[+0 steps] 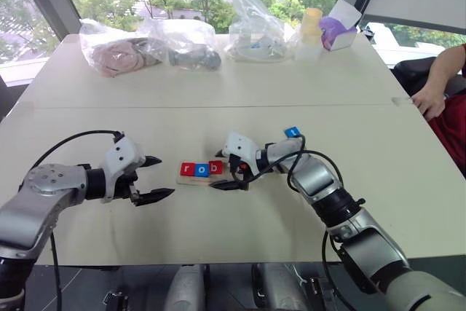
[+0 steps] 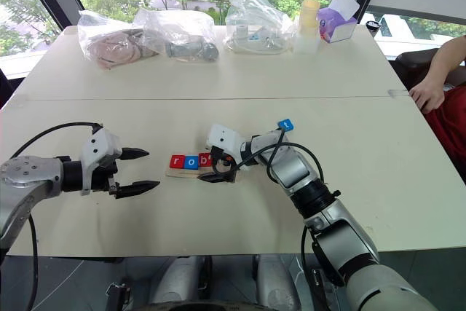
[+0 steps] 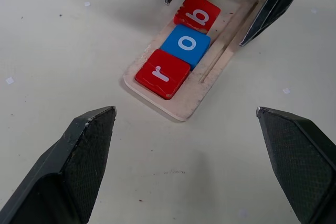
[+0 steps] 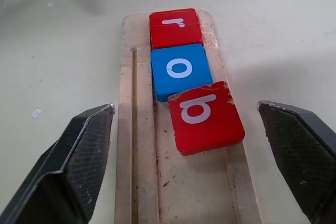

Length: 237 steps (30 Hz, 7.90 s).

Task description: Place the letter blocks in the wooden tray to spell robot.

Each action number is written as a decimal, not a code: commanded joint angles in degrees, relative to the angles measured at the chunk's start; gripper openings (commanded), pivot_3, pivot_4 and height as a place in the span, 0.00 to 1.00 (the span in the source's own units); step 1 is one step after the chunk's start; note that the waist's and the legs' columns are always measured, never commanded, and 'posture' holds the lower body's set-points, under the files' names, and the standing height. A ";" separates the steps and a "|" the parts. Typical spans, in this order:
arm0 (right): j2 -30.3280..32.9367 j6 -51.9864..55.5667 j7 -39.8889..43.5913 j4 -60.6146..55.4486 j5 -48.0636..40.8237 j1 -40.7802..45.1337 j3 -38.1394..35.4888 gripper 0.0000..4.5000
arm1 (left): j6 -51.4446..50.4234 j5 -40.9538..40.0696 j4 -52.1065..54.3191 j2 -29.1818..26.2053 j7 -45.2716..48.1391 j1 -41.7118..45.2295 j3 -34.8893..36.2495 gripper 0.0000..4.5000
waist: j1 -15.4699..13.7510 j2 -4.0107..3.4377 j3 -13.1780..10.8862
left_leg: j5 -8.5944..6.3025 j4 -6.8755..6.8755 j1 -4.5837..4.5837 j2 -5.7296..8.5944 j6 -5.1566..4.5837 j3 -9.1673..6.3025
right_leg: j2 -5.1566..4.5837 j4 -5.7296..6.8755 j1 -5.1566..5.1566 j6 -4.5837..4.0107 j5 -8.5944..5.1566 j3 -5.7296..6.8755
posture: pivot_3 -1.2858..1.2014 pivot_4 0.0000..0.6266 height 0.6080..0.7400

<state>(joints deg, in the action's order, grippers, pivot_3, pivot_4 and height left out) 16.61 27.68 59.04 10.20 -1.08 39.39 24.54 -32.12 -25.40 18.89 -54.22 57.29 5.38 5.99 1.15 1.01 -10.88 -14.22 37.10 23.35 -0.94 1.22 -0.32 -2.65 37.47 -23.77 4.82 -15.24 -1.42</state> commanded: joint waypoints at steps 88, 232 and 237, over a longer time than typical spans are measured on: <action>8.52 24.82 -28.56 -43.40 -11.07 -29.98 -32.79 0.99 | 2.38 0.84 -6.67 13.37 8.50 23.74 -12.39 1.00 | 0.00 0.06 0.05 | 0.01 0.01 0.05 0.08 0.00 -0.05 | 0.15 -0.09 0.04 0.03 -0.02 -0.02 | 0.52 0.24 1.00; -1.20 6.60 -43.92 -2.20 -2.60 -11.96 -26.21 0.63 | 5.01 3.65 -14.02 23.75 -3.39 29.35 -13.51 1.00 | 0.05 0.05 -0.01 | 0.00 0.08 -0.06 0.10 -0.02 0.04 | 0.18 0.07 0.13 0.12 0.04 -0.04 | 0.52 0.24 1.00; -1.39 6.40 -44.25 -2.53 -2.91 -12.32 -25.87 0.26 | 4.91 3.90 -12.90 23.25 -3.22 27.75 -13.38 1.00 | -0.09 0.05 0.00 | 0.00 0.12 -0.06 0.11 -0.01 0.02 | 0.15 0.06 0.19 0.12 0.04 -0.04 | 0.52 0.24 1.00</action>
<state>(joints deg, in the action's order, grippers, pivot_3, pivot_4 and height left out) 14.97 33.78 15.86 7.05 -4.71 27.31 -0.93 -28.09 -21.72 4.18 -30.62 53.89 33.06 -8.15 1.06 1.06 -10.88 -14.21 37.23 23.29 -0.82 1.20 -0.31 -2.53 37.52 -23.58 4.94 -15.20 -1.46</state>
